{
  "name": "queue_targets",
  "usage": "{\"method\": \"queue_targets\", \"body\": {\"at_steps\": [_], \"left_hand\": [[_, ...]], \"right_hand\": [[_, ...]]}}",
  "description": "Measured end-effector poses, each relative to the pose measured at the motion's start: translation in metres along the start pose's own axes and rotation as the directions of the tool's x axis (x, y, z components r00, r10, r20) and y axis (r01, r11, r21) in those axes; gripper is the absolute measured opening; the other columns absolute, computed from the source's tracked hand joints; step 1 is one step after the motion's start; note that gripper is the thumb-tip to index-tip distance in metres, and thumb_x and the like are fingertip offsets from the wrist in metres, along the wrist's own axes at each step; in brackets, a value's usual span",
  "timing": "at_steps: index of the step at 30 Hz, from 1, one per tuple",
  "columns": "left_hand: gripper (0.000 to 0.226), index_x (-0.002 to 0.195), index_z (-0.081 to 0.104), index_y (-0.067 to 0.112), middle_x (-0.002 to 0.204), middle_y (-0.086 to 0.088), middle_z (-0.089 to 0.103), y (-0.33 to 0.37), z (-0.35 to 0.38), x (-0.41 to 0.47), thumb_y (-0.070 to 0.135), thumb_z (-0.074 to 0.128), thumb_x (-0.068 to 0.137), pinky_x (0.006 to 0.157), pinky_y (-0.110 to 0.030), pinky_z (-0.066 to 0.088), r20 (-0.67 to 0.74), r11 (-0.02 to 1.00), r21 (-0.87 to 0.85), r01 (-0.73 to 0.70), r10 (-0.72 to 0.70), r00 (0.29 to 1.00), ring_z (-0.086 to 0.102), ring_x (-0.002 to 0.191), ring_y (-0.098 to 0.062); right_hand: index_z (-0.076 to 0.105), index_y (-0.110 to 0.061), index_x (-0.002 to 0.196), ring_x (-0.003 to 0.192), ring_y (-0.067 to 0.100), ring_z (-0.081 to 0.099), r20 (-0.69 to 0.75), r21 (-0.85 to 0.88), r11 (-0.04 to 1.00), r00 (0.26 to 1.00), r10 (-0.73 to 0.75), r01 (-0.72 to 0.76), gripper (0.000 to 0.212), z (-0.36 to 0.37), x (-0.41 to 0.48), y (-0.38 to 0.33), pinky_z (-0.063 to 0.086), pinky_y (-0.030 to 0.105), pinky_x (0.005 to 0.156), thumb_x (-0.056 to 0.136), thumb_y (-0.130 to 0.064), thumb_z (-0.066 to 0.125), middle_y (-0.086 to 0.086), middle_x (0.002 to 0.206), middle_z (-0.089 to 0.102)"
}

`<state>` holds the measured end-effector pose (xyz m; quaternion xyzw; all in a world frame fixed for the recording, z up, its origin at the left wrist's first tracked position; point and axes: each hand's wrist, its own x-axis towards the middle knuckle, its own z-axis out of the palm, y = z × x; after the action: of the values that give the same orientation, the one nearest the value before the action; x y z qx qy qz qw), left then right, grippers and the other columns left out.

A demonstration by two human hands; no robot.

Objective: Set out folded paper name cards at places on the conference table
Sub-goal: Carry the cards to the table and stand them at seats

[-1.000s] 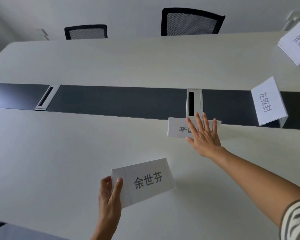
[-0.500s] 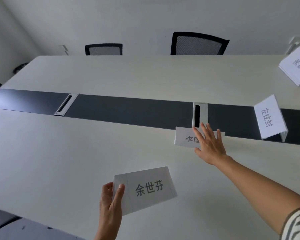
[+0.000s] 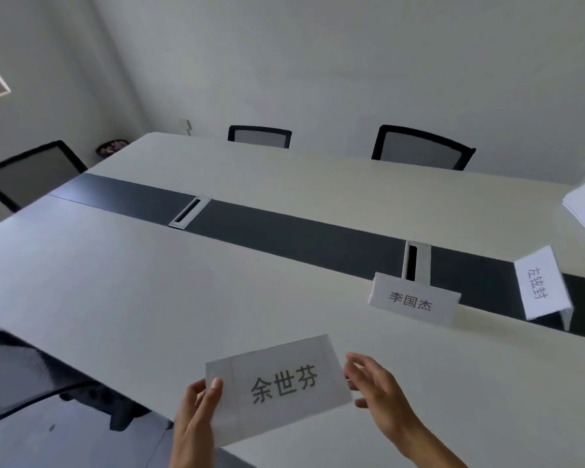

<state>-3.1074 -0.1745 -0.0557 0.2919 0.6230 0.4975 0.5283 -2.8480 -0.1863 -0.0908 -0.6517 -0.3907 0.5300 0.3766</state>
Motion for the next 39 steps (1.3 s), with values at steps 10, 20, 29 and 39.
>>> {"method": "queue_targets", "body": {"at_steps": [10,20,29,39], "left_hand": [[0.021,0.102,0.056,-0.011,0.082,-0.018,0.062,0.033,-0.186,-0.015,0.007,0.054,0.090,0.062,-0.027,0.044,-0.048,0.989,-0.142,0.030,-0.037,0.998,0.057,0.075,-0.025],[0.043,0.093,0.061,-0.001,0.077,-0.016,0.067,0.047,-0.406,-0.021,0.031,0.075,0.068,0.059,-0.034,0.047,-0.218,0.976,-0.216,-0.004,-0.044,0.975,0.062,0.072,-0.031],[0.036,0.089,0.060,0.002,0.072,-0.011,0.066,0.052,-0.506,0.040,0.027,0.067,0.064,0.048,-0.027,0.049,-0.298,0.960,-0.278,0.020,-0.106,0.949,0.061,0.067,-0.026],[0.039,0.092,0.062,0.004,0.081,-0.013,0.072,0.119,-0.596,0.199,0.033,0.070,0.066,0.068,-0.039,0.052,-0.277,0.985,-0.174,0.009,-0.058,0.959,0.066,0.076,-0.030]], "right_hand": [[0.067,-0.032,0.107,0.097,0.011,0.069,0.181,-0.019,0.997,0.981,-0.074,0.078,0.087,0.168,-0.060,-0.040,0.053,0.041,0.092,0.042,-0.089,0.059,-0.005,0.103,0.074],[0.068,-0.006,0.102,0.079,0.021,0.073,0.436,-0.021,0.999,0.899,-0.036,0.050,0.065,0.392,-0.100,-0.071,0.055,0.028,0.066,0.055,-0.051,0.070,0.008,0.084,0.077],[0.063,-0.002,0.098,0.080,0.031,0.072,0.546,-0.018,1.000,0.838,0.002,0.010,0.074,0.529,-0.053,-0.088,0.057,0.041,0.070,0.047,-0.054,0.072,0.015,0.086,0.076],[0.062,0.000,0.093,0.070,0.029,0.070,0.477,0.007,1.000,0.879,-0.015,0.014,0.028,0.677,0.043,-0.162,0.057,0.045,0.067,0.087,-0.027,0.065,0.015,0.079,0.075]]}}
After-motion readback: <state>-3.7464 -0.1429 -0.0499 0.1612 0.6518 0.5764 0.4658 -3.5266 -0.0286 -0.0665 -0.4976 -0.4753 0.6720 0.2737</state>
